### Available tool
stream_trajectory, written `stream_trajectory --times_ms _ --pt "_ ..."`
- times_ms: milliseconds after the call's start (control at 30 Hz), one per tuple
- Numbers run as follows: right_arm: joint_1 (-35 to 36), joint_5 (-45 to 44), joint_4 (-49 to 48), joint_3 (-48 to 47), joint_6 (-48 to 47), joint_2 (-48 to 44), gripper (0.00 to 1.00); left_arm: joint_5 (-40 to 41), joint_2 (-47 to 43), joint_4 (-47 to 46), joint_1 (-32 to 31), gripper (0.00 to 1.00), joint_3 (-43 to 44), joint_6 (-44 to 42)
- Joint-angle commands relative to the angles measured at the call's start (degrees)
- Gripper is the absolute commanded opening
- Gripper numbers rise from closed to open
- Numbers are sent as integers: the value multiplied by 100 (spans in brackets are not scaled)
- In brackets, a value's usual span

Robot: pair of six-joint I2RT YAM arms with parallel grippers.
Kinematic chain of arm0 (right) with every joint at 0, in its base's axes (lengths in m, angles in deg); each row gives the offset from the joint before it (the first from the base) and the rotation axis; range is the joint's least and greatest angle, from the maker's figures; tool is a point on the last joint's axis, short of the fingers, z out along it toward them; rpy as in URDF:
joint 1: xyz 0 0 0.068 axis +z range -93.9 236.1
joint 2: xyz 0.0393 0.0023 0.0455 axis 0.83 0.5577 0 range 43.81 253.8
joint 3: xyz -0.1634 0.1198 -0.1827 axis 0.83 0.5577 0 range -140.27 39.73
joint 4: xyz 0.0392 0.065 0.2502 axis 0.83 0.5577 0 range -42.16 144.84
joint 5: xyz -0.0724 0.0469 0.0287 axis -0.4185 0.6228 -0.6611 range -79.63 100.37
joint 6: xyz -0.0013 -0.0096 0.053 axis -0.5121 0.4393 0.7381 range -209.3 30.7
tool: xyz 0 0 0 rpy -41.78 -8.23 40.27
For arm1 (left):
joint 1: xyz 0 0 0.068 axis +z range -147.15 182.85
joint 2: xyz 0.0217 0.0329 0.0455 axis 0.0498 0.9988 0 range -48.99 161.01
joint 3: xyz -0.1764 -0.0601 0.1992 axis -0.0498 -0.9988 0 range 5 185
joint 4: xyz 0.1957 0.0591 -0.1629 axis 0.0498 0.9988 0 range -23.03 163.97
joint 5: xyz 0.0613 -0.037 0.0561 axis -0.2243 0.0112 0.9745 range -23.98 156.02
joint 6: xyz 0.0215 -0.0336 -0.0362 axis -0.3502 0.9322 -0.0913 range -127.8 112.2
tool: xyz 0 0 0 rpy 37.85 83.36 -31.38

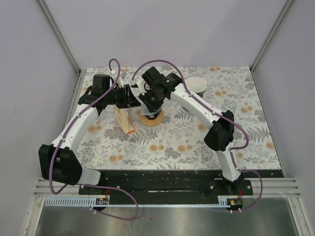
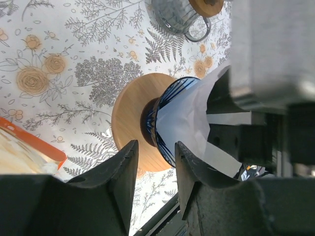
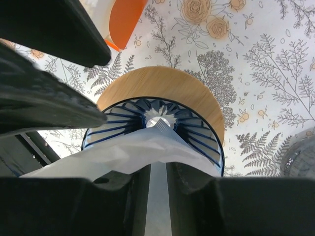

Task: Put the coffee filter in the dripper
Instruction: Place the coffee filter in the coffee dripper.

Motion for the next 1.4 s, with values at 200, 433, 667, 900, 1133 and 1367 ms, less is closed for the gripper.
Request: stream_trajectory --times_ms 200,433,667,900,1133,1367 --pt "-82 276 -115 -104 -20 178 18 -132 -392 -12 135 48 402 -123" --pt "-91 381 -115 -235 15 239 17 -194 -392 -3 65 51 192 -193" --pt "-91 584 -176 -324 68 160 17 52 -234 -82 -58 37 -20 -281" --pt "-100 592 -308 -201 85 -41 19 105 -190 -135 -146 19 -72 -333" --pt "-231 759 -659 185 147 -480 30 255 -278 -135 -164 12 -99 -413" --pt "-258 1304 -923 502 138 -833 39 246 -269 -135 -172 5 -72 -413"
